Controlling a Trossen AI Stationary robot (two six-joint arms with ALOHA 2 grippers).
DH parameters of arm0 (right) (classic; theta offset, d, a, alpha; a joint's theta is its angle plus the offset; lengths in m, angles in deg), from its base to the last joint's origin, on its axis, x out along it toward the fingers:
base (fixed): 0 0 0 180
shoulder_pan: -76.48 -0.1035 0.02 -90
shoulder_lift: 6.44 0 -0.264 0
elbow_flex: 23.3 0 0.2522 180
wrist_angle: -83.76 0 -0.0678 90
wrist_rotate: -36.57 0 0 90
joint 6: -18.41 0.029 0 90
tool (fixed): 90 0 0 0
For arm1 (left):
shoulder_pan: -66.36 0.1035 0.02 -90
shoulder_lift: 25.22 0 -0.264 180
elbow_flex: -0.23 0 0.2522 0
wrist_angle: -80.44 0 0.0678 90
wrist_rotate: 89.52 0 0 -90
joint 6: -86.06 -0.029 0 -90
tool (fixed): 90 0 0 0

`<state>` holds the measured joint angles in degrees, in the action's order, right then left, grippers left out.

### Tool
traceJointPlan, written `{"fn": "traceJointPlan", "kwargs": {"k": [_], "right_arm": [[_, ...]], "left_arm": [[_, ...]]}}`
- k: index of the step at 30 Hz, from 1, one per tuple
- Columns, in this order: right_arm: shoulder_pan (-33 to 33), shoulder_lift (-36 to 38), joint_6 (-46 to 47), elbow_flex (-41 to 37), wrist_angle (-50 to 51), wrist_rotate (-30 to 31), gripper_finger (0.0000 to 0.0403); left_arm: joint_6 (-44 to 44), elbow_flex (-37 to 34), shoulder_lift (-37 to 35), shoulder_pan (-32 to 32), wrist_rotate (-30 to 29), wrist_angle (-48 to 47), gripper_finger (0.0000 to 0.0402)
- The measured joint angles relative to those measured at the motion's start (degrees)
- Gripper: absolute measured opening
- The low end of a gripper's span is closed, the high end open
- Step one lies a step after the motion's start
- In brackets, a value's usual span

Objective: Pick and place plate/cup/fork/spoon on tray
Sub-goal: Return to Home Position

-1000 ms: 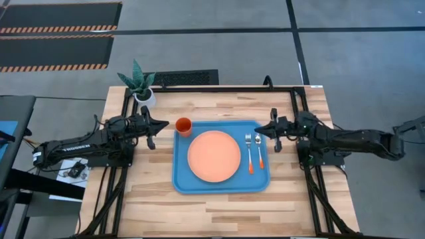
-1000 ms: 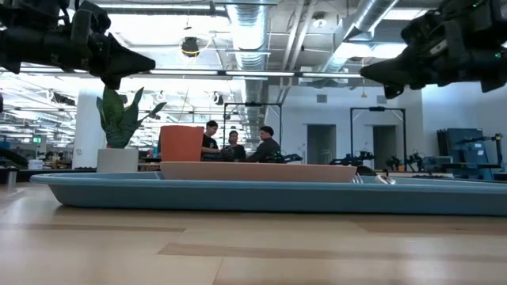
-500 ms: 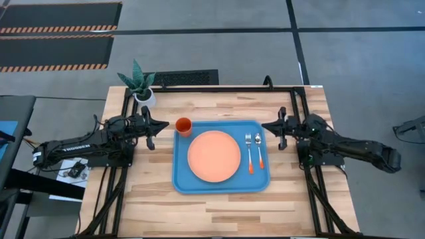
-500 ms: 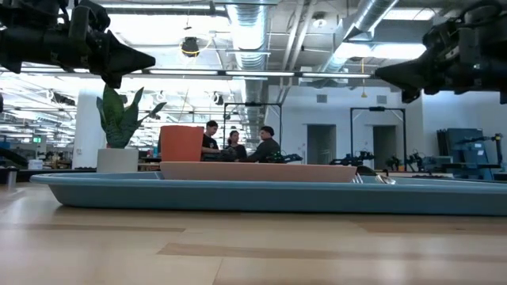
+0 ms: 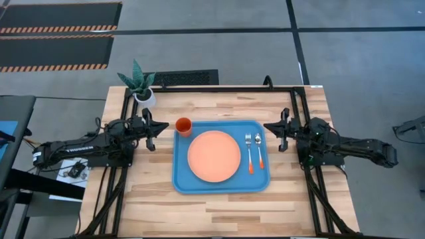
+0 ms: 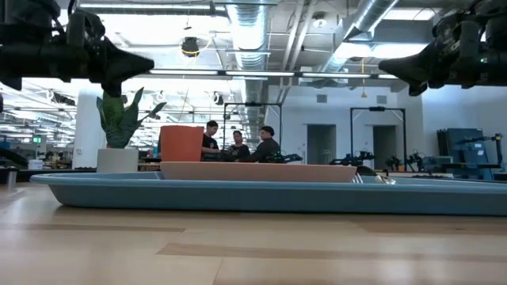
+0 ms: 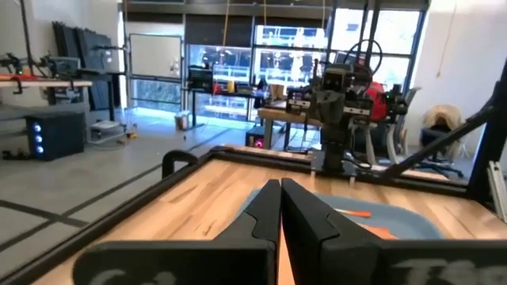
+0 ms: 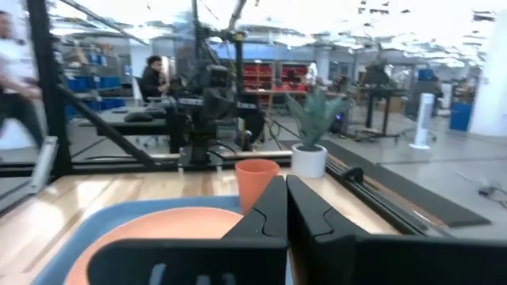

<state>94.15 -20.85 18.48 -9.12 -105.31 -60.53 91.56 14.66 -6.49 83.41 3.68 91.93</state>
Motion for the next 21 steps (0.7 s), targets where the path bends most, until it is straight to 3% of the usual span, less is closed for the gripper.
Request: {"fn": "traceJointPlan", "kwargs": {"k": [9, 15, 17, 21], "right_arm": [[2.1, 5.4, 2.3, -0.1, 6.4, -3.3, 0.0012], [5.2, 10.8, 4.4, -0.1, 8.8, -4.3, 0.0011], [4.7, 12.5, 5.3, -0.1, 10.2, -2.2, 0.0011], [0.9, 14.3, 5.8, -0.1, 12.2, 9.6, 0.0009]], "left_arm": [[-1.4, 0.0, -2.7, -0.1, 0.9, -1.0, 0.0000], [-1.9, -0.1, -10.1, 0.0, 0.6, -9.7, 0.0000], [-1.4, -0.1, -13.6, 0.0, 0.0, -13.2, 0.0000], [-0.3, -0.1, -18.6, 0.0, -4.1, -18.4, 0.0000]]}}
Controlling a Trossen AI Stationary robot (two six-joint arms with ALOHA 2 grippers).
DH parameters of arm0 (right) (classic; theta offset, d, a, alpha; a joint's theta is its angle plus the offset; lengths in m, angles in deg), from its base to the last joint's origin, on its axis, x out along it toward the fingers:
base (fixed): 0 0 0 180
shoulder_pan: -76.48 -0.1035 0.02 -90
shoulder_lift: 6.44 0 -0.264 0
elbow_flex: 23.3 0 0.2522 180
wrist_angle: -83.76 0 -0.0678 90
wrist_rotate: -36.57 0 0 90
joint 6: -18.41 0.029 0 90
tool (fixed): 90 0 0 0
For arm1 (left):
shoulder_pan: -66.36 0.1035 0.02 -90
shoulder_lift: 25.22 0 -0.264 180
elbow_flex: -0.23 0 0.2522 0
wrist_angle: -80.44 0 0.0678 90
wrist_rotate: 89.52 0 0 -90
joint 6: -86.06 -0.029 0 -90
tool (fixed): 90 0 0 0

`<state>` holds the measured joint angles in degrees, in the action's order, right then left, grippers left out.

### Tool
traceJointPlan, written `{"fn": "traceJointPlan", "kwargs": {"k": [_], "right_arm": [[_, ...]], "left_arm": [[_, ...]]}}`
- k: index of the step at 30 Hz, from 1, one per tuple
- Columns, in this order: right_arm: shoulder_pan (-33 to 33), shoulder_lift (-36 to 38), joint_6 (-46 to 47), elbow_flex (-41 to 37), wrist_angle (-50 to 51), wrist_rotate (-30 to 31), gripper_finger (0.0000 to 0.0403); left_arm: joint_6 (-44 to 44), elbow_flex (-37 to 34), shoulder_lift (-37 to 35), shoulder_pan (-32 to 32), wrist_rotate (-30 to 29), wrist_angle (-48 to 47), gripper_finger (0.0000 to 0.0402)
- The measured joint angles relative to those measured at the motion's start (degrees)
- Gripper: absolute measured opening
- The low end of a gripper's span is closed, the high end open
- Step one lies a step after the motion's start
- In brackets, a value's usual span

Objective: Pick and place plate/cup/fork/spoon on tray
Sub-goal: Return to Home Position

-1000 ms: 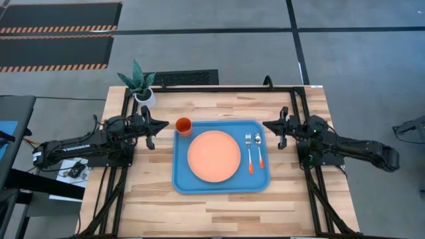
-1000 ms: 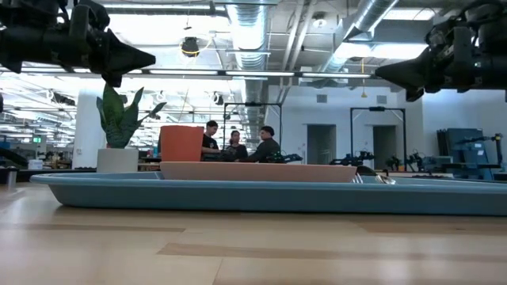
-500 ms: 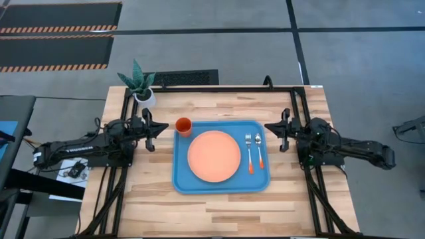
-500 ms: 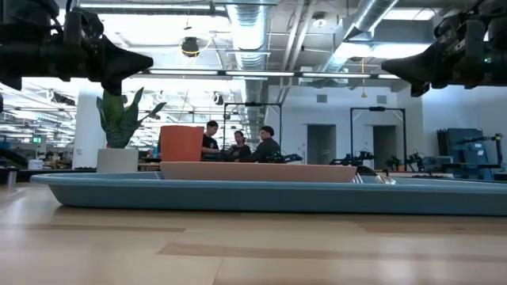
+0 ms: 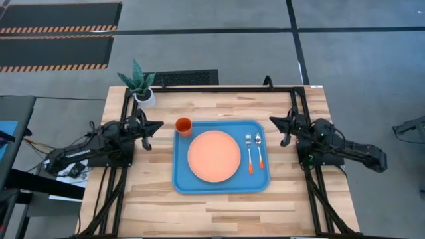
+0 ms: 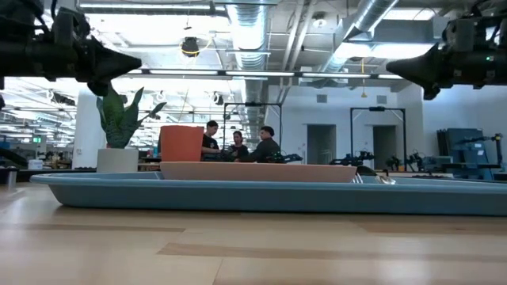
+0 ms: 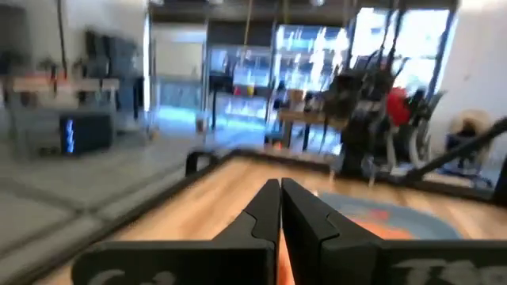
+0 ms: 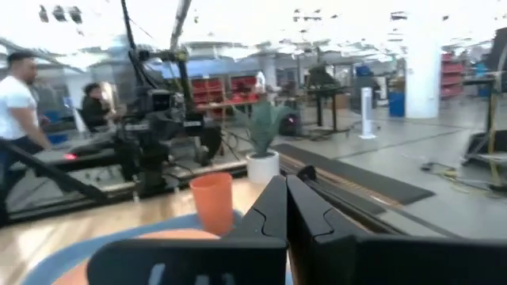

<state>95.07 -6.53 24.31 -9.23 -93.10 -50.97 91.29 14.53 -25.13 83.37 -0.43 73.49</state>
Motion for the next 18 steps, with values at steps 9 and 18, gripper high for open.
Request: {"fn": "traceJointPlan", "kwargs": {"k": [9, 18], "right_arm": [[-10.5, 0.0, -2.7, 0.0, 3.4, 15.9, 0.0011], [-12.9, 0.0, -0.5, 0.0, 5.6, 17.4, 0.0011]], "left_arm": [[0.9, -0.1, 0.0, 0.0, -3.5, -4.1, 0.0000], [1.9, -0.1, 0.2, 0.0, -3.0, -4.5, 0.0000]]}}
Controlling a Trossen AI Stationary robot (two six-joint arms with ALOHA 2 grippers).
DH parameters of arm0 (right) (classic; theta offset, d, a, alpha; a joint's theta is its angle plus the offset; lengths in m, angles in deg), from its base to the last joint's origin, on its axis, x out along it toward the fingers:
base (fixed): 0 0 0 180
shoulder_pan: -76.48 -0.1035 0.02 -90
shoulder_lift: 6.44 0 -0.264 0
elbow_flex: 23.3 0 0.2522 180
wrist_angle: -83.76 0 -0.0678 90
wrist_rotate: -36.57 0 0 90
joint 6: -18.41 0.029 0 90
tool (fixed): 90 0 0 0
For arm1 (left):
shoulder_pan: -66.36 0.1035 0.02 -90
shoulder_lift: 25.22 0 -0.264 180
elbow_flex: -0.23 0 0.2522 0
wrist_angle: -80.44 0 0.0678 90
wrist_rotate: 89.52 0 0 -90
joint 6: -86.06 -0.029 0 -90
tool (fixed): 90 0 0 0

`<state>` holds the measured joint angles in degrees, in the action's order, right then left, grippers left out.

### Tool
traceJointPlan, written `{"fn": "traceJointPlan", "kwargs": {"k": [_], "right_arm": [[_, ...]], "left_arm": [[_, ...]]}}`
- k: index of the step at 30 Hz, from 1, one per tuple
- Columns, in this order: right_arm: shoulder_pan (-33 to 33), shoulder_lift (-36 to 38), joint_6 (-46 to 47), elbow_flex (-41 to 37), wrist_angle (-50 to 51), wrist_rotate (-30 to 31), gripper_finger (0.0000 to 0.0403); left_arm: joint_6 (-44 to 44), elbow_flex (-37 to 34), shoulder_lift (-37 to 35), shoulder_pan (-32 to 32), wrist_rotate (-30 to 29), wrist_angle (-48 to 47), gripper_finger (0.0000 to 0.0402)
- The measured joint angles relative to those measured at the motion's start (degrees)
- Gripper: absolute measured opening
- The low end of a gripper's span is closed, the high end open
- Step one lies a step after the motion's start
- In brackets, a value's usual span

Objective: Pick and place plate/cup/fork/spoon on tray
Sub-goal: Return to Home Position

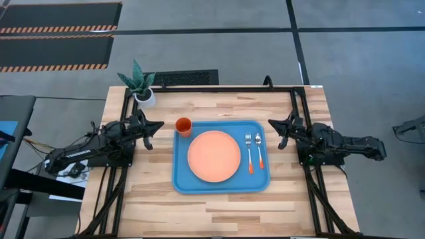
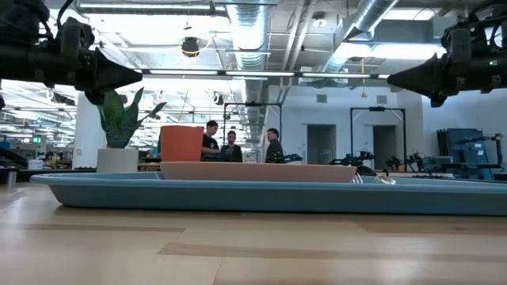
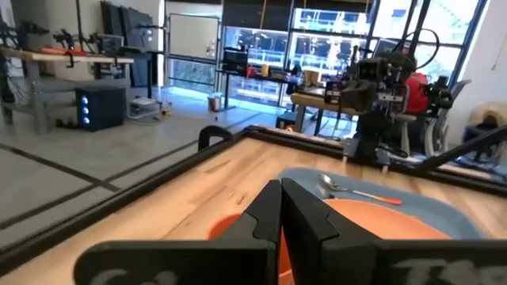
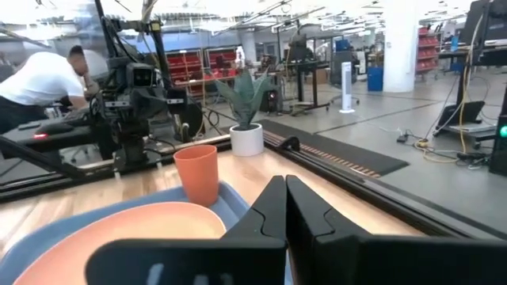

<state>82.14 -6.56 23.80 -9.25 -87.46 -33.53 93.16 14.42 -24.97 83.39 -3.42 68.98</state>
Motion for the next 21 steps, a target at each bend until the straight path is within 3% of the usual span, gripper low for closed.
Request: {"fn": "traceJointPlan", "kwargs": {"k": [21], "right_arm": [[0.0, 0.0, 1.1, 0.0, 0.9, -0.3, 0.0038]], "left_arm": [[2.6, 0.0, 0.0, 0.0, 0.6, 0.0, 0.0000]]}}
